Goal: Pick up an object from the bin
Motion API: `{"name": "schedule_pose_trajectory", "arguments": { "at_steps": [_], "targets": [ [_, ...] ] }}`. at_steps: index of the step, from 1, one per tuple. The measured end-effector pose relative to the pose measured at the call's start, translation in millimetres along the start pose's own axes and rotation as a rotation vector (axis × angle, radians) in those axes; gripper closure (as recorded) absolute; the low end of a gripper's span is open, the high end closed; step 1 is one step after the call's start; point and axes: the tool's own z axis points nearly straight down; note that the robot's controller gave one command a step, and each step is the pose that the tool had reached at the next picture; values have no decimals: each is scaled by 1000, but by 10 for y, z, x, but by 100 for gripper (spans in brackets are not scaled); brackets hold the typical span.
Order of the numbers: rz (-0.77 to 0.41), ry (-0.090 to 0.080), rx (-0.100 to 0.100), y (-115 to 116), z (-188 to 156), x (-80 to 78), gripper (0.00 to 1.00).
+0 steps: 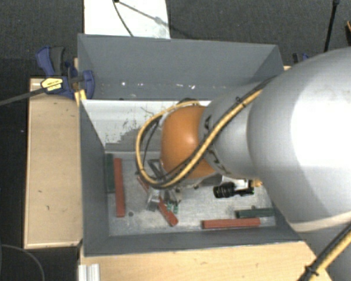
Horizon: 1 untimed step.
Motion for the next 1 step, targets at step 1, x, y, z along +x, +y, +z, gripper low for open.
{"name": "schedule_pose_trajectory", "arguments": {
  "at_steps": [1],
  "targets": [
    [1, 0, 0, 0, 0, 0, 0]
  ]
}}
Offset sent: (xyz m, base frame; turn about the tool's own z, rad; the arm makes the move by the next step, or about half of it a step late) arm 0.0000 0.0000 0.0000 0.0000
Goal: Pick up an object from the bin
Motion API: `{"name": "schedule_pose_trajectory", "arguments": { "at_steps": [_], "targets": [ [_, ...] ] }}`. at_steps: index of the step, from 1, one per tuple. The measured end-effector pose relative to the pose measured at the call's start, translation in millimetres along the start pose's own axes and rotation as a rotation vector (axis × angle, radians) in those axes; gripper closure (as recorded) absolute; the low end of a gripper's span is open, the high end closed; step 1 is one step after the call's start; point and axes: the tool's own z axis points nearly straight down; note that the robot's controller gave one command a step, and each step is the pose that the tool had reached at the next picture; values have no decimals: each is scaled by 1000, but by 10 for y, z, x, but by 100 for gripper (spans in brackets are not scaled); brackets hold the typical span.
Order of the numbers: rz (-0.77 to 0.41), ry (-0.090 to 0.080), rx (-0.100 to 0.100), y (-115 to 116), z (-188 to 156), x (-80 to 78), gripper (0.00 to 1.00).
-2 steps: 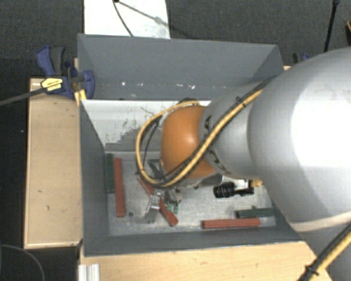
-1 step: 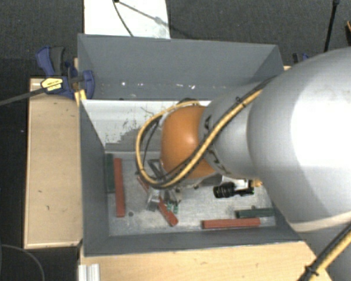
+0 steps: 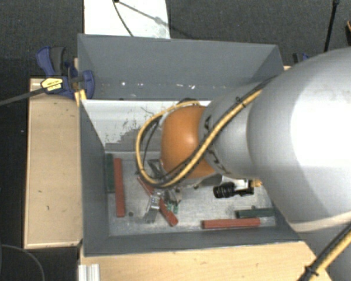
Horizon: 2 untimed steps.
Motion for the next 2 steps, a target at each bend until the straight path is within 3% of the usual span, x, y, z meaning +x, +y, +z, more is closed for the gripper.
{"name": "schedule_pose_trajectory", "arguments": {
  "at_steps": [1, 2],
  "targets": [
    [66, -5, 2, -541, 7, -405, 0],
    [62, -3, 0, -513, 9, -386, 100]
  ]
}}
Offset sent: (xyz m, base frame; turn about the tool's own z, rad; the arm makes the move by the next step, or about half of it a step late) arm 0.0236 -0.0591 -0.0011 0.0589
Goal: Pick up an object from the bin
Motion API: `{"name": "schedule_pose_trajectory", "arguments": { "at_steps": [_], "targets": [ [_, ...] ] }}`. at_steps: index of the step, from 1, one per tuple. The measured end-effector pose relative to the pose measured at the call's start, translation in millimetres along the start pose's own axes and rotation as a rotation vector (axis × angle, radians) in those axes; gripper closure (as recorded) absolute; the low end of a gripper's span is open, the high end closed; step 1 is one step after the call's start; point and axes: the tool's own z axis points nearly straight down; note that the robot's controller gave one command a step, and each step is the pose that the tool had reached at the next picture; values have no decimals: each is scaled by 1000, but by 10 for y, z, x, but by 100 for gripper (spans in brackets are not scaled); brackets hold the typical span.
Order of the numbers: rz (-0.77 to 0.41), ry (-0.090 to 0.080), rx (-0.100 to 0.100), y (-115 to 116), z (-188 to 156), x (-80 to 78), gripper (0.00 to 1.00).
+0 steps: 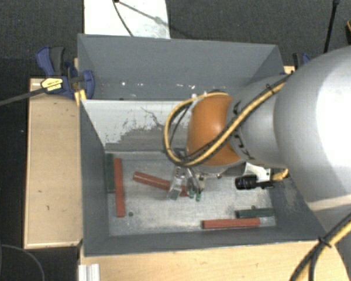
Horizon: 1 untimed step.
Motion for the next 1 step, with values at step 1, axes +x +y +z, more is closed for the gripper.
{"name": "schedule_pose_trajectory", "arguments": {
  "at_steps": [1],
  "targets": [
    [-30, -4, -2, -354, -1429, 205, 100]
  ]
}}
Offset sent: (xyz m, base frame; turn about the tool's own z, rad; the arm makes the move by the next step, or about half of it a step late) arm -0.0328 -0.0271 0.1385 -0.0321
